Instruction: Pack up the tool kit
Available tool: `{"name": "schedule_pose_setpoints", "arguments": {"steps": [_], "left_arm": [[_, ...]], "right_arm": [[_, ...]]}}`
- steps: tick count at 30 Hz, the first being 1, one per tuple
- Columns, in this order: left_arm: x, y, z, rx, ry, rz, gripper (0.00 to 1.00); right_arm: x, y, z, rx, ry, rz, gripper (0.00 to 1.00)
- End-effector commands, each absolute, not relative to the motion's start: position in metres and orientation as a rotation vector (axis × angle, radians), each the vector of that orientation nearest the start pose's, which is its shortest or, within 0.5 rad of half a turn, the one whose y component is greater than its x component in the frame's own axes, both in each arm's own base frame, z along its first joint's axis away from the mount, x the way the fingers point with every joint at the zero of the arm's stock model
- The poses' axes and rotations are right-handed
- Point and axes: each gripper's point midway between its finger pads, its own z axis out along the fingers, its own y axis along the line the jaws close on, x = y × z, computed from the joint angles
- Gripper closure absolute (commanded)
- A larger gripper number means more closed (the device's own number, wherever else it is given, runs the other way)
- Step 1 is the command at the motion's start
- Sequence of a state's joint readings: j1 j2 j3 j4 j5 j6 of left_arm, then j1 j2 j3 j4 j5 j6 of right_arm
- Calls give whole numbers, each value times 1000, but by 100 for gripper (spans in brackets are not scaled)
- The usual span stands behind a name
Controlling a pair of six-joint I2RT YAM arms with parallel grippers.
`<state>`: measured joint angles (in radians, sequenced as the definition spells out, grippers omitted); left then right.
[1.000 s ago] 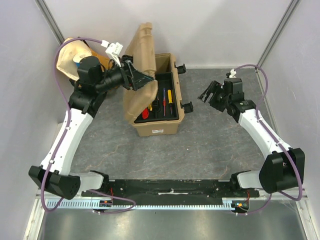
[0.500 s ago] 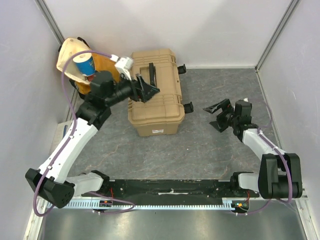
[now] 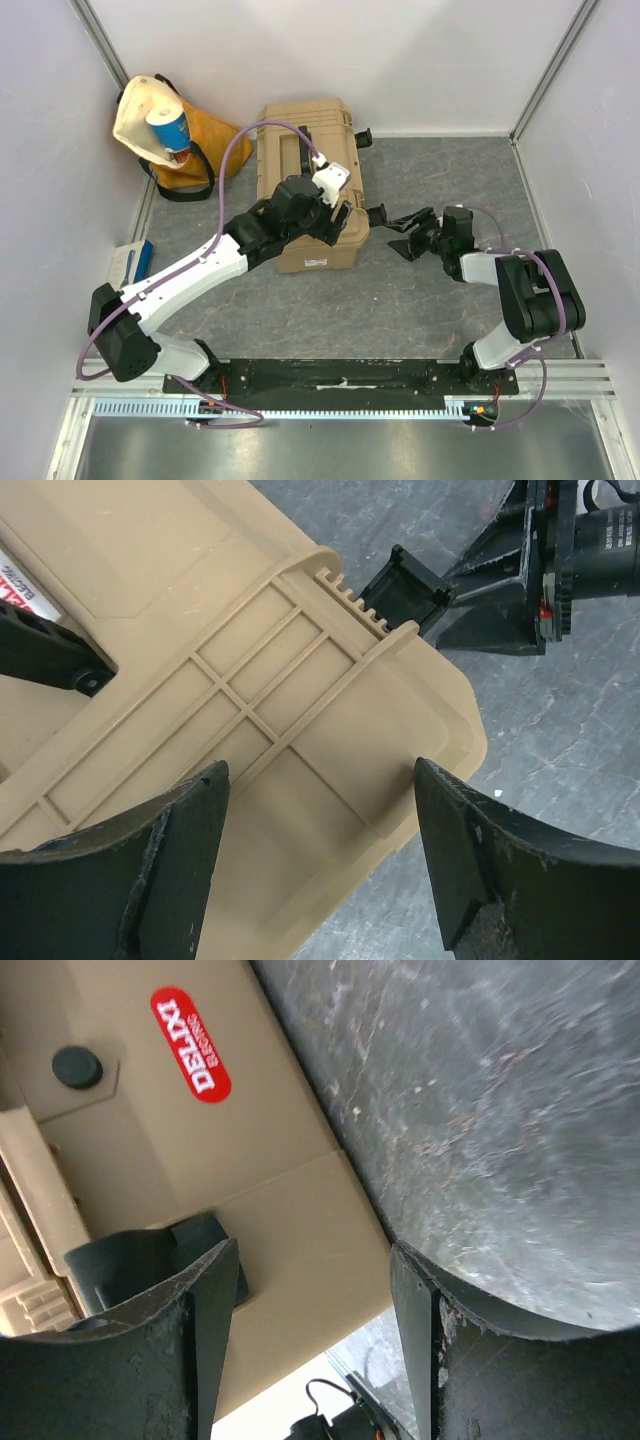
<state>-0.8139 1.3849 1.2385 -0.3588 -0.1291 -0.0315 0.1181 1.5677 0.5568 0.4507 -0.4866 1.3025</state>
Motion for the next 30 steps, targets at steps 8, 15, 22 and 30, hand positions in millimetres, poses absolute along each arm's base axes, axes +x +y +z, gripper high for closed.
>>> {"name": "schedule_pose_setpoints", "arguments": {"steps": [8, 15, 22, 30], "left_arm": [[281, -236, 151, 878, 2141, -84, 20], [266, -223, 121, 909, 2228, -64, 20], [266, -227, 116, 910, 2252, -72, 20], [267, -234, 117, 908, 2267, -90, 19]], "right_arm": [[366, 195, 132, 857, 1931, 1475, 24], [366, 209, 148, 819, 1858, 1562, 20], [360, 216, 154, 766, 1825, 1588, 19], [363, 224, 142, 693, 1934, 1473, 15]]}}
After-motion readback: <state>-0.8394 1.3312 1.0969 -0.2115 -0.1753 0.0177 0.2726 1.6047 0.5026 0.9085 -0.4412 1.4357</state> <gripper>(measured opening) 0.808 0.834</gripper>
